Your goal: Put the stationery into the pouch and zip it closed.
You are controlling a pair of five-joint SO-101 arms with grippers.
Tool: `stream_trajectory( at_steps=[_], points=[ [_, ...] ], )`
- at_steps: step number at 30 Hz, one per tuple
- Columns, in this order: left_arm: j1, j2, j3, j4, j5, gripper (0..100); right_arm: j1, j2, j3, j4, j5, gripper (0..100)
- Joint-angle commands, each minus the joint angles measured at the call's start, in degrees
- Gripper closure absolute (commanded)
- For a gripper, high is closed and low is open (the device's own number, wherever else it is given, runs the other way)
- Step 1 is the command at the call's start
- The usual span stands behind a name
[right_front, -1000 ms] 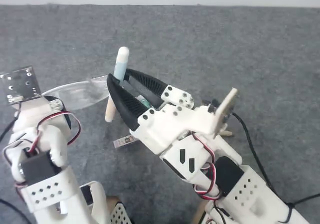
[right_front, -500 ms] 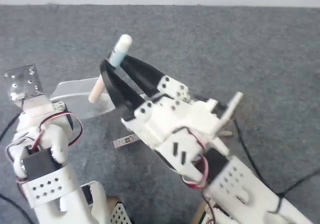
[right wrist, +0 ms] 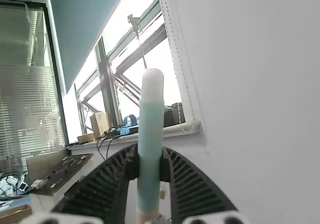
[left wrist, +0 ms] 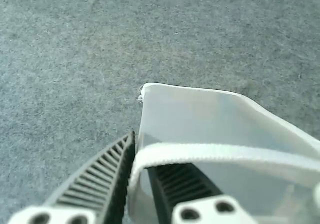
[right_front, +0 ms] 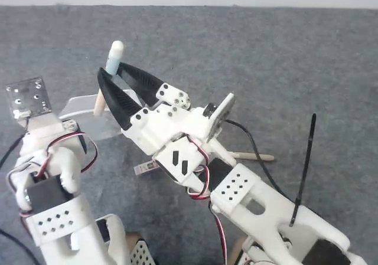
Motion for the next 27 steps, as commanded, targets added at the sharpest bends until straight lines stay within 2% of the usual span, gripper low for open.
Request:
stream_trajectory(
  at_steps=[1, 9, 13, 24, 27],
  points=[
    [0.3, -0.1, -0.4, -2.2, 0.5, 99, -1.2, -0.7, 0.4, -1.4, 5.2, 99.2],
    [0.3, -0.1, -0.4, -2.2, 0.5, 99, -7.5, 0.4, 6.1, -5.2, 16.2, 99.2],
    [0.3, -0.1, -0.4, -2.2, 0.5, 99, -6.5, 4.1, 6.1, -11.3, 19.0, 99.2],
    [0.3, -0.1, -0.4, -2.2, 0.5, 99, -2.5, 18.2, 2.6, -22.3, 19.4, 98.9],
    [0.3, -0.1, -0.4, -2.2, 0.5, 99, -3.1, 18.1, 3.3, -22.5, 23.4, 98.7]
  ],
)
